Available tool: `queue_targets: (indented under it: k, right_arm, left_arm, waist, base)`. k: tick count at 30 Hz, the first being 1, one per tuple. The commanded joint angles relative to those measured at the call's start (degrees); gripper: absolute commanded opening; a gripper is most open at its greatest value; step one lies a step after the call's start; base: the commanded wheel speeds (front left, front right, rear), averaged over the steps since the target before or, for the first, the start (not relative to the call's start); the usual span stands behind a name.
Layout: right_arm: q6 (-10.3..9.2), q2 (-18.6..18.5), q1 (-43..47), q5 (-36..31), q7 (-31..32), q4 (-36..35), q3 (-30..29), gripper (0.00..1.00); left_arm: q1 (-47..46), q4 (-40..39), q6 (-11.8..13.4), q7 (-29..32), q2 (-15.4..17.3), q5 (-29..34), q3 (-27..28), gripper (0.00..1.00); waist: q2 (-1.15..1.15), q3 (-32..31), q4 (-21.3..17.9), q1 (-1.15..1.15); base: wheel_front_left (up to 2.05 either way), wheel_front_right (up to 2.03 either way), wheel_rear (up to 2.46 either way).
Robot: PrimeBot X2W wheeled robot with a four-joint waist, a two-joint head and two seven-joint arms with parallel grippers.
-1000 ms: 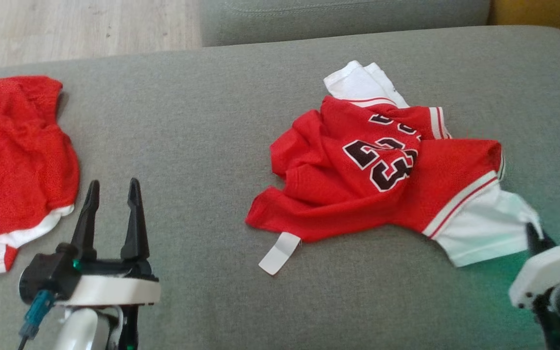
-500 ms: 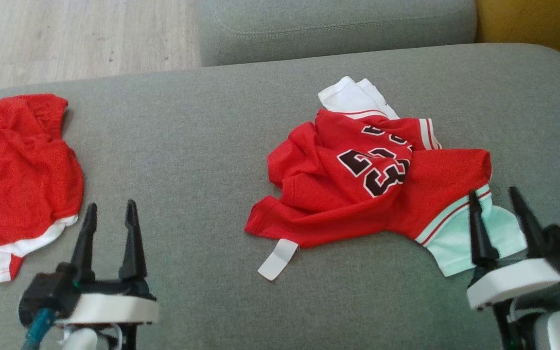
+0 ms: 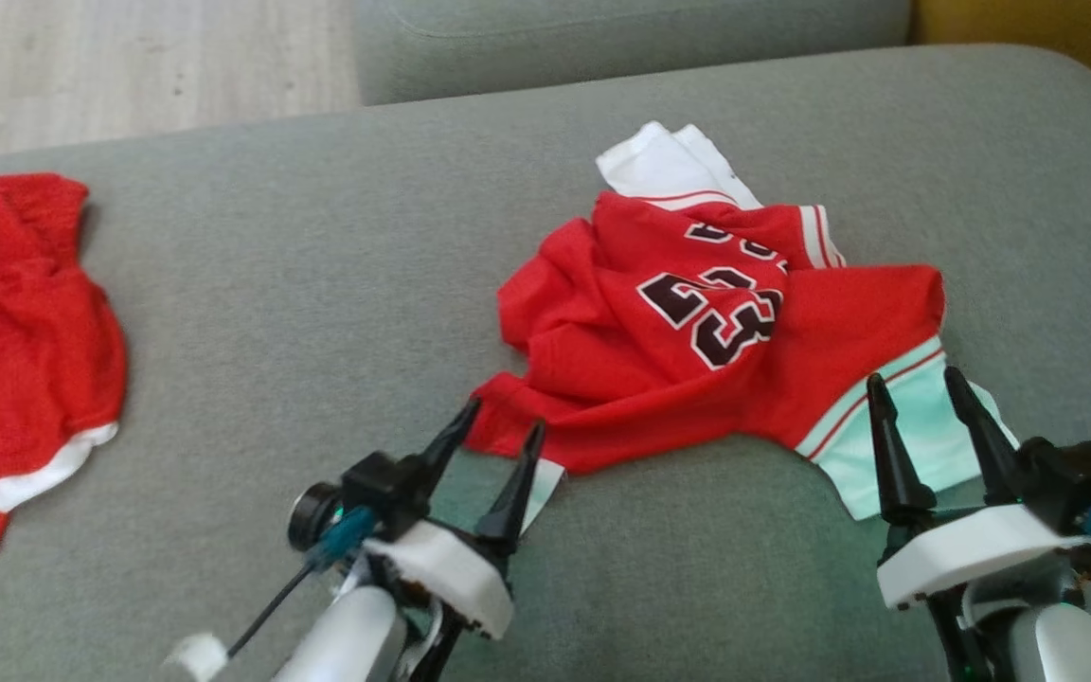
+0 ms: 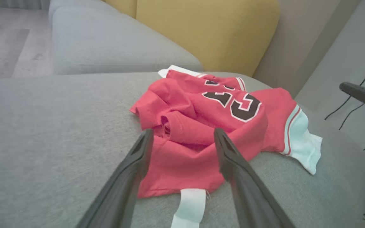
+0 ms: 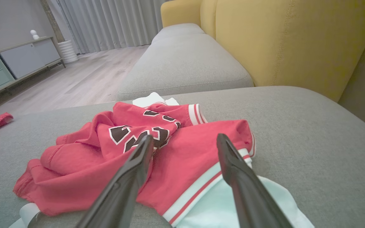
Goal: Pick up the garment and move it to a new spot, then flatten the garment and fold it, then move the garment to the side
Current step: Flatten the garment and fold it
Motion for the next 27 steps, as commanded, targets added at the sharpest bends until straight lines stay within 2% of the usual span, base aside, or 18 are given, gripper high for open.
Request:
queue_targets:
  k: [1, 4, 9, 15, 17, 18, 19, 20, 24, 27]
  right_arm:
    - [0.44, -0.4, -2.7, 0.3, 0.0, -2.2, 1.5, 1.0]
    - [0.44, -0.4, -3.2, 0.5, 0.0, -2.0, 2.1, 1.0]
    - [0.44, -0.4, -3.8, 1.1, -0.3, -1.9, 2.6, 1.0]
    - [0.44, -0.4, -3.9, 1.4, -0.4, -1.9, 2.4, 1.0]
    - [0.44, -0.4, -4.1, 1.5, -0.3, -1.8, 2.5, 1.0]
    - [0.44, -0.4, -4.2, 1.6, -0.3, -1.8, 2.5, 1.0]
    - [0.44, -0.4, -4.3, 1.6, -0.2, -1.8, 2.6, 1.0]
    - [0.44, -0.4, -4.4, 1.7, -0.2, -1.8, 2.6, 1.0]
    - [0.44, -0.4, -4.5, 1.9, -0.2, -2.0, 2.5, 1.0]
    - [0.44, -0.4, -4.4, 2.1, 0.0, -2.1, 2.4, 1.0]
  left_arm:
    - [-2.4, -0.8, -0.1, 0.1, 0.0, -0.2, 1.3, 1.0]
    - [-4.9, 3.7, 0.8, 1.2, -0.6, -0.7, 0.1, 1.0]
    - [-7.9, 10.5, 6.4, 3.3, -1.0, -0.2, 0.6, 1.0]
    - [-10.3, 15.6, 11.5, 6.4, -1.2, -0.5, 1.1, 1.0]
    - [-11.0, 16.8, 12.3, 7.1, -1.2, -0.8, 1.0, 1.0]
    - [-11.3, 17.4, 12.3, 7.6, -1.2, -1.0, 0.8, 0.8]
    - [-11.6, 17.9, 11.8, 8.0, -1.2, -1.3, 0.4, 0.15]
    - [-11.7, 18.4, 11.1, 8.5, -1.2, -1.7, -0.1, 0.0]
    - [-12.2, 19.1, 8.7, 8.5, -1.3, -3.4, -1.5, 0.0]
    - [-12.3, 18.5, 10.4, 3.2, -1.2, -5.4, 1.0, 0.0]
  waist:
    - [0.0, 0.7, -0.8, 0.0]
    - [0.0, 1.4, -2.0, 0.0]
    - [0.0, 2.3, -3.4, 0.0]
    - [0.0, 3.2, -3.1, 0.0]
    - [0.0, 3.3, -2.7, 0.0]
    - [0.0, 3.3, -2.5, 0.0]
    - [0.0, 3.3, -2.2, 0.0]
    - [0.0, 3.3, -2.0, 0.0]
    - [0.0, 3.2, -0.9, 0.0]
    - [0.0, 2.8, 0.5, 0.0]
  base:
    - [0.0, 0.0, 0.0]
    - [0.0, 0.0, 0.0]
    - [0.0, 0.0, 0.0]
    - [0.0, 0.0, 0.0]
    - [0.0, 0.0, 0.0]
    - [0.0, 0.0, 0.0]
    - [0.0, 0.0, 0.0]
    - [0.0, 0.0, 0.0]
    - [0.0, 0.0, 0.0]
    - [0.0, 0.0, 0.0]
